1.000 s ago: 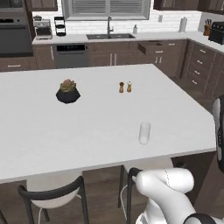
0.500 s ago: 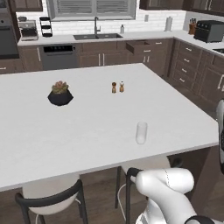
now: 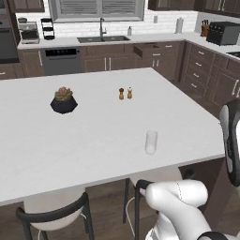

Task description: Take a straw from the drawer in front and place it inside the glass cup on the dining counter.

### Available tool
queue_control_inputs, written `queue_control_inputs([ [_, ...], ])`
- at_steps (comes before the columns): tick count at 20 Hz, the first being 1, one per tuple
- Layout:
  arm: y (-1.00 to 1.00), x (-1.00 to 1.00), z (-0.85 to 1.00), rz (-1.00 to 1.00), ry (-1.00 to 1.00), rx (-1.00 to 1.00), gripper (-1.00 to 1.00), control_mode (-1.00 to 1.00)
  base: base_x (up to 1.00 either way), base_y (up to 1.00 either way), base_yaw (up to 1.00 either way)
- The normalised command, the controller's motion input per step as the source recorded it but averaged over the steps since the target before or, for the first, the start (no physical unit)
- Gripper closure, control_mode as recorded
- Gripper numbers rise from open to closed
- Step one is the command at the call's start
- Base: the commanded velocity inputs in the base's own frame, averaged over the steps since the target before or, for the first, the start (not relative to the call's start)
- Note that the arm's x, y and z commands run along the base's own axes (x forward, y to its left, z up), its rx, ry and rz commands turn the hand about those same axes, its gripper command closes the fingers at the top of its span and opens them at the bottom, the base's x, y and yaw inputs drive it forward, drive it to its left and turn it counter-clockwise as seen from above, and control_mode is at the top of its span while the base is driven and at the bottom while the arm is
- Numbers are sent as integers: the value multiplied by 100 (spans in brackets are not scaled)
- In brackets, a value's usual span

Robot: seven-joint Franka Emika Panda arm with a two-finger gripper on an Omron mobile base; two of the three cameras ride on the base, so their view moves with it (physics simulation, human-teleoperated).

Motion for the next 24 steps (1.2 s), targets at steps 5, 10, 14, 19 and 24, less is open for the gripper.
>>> queue_control_inputs([
  [5, 46, 38, 29, 0, -14, 8, 100, -100, 0, 0, 0],
  [10, 32, 38, 28, 0, -15, 17, 100, -100, 0, 0, 0],
  [14, 47, 27, 7, 0, -14, 17, 100, -100, 0, 0, 0],
  [19, 47, 25, 2, 1, -12, 17, 100, -100, 0, 0, 0],
  [24, 22, 16, 0, 7, -16, 18, 100, -100, 0, 0, 0],
])
